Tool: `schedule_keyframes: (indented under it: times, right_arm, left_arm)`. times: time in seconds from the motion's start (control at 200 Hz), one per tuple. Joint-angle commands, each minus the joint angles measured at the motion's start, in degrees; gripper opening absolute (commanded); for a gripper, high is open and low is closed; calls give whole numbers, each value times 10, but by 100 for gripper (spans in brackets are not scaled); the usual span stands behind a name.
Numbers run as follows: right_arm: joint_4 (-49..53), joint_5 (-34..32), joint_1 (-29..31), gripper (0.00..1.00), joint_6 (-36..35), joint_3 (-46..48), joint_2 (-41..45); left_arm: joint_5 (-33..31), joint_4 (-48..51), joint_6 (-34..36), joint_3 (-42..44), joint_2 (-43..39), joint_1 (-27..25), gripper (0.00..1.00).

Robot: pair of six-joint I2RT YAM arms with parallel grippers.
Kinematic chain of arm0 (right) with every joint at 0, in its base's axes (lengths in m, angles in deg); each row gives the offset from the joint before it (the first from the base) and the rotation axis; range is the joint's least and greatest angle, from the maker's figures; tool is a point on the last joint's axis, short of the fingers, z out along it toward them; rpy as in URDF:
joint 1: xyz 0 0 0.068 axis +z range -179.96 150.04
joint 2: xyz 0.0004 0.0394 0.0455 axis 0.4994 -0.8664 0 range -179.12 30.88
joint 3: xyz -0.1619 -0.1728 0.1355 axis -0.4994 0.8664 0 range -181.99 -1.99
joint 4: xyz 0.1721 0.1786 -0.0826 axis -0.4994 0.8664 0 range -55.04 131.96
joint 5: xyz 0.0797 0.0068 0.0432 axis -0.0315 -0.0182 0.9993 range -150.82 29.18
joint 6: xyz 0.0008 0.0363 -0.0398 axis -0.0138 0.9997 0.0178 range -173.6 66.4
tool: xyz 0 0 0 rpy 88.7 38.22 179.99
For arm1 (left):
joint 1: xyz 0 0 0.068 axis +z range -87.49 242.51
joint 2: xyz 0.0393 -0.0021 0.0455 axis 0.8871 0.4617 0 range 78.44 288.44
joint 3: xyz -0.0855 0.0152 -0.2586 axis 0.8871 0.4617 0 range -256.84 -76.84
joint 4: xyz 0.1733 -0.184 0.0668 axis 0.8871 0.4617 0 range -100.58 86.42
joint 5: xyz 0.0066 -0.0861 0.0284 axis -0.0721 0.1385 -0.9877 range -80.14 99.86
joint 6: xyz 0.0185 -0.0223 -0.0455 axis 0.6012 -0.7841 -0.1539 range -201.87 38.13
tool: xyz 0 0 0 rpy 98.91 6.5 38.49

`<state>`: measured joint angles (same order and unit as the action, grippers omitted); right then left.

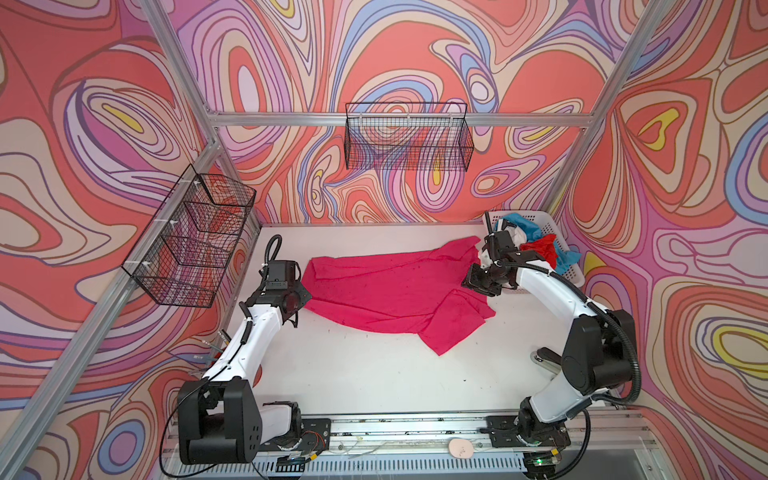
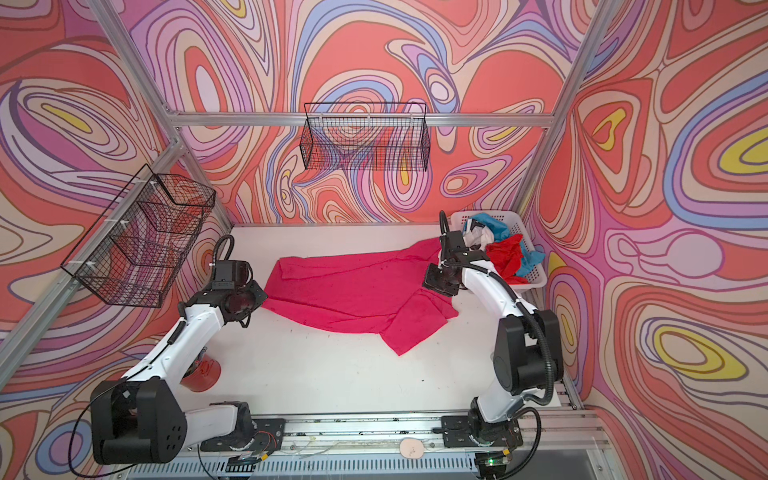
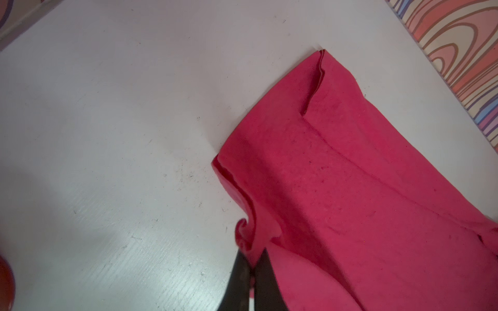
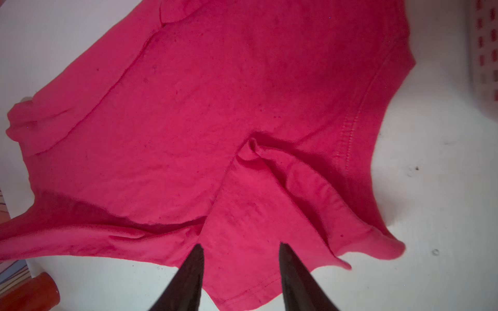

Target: Fold and stack the t-shirts

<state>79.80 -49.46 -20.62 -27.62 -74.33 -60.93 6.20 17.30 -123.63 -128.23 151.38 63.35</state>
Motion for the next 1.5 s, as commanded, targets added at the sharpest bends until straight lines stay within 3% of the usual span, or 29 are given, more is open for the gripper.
schedule_keyframes:
  times: [0.0,0.185,0.631,0.866,1.217,1.492]
  right_arm:
    - [4,-43,0,47,-5,73,69]
    - [-54,-73,-8,45,6,201,99]
    - [-134,-102,-24,42,-34,223,7]
    - [-156,-74,-24,27,-21,246,18]
    - [-93,-52,-24,0,-7,242,99]
    - [-3,-40,-24,0,-5,165,171]
  left_arm:
    - [3,-13,4,-4,-2,3,0]
    - [9,-13,4,4,-7,3,0]
    - [25,-17,-10,27,-21,3,0]
    - [21,-7,-6,23,-25,3,0]
    - [26,6,-9,19,-42,2,0]
    - [43,36,-7,-16,-71,3,0]
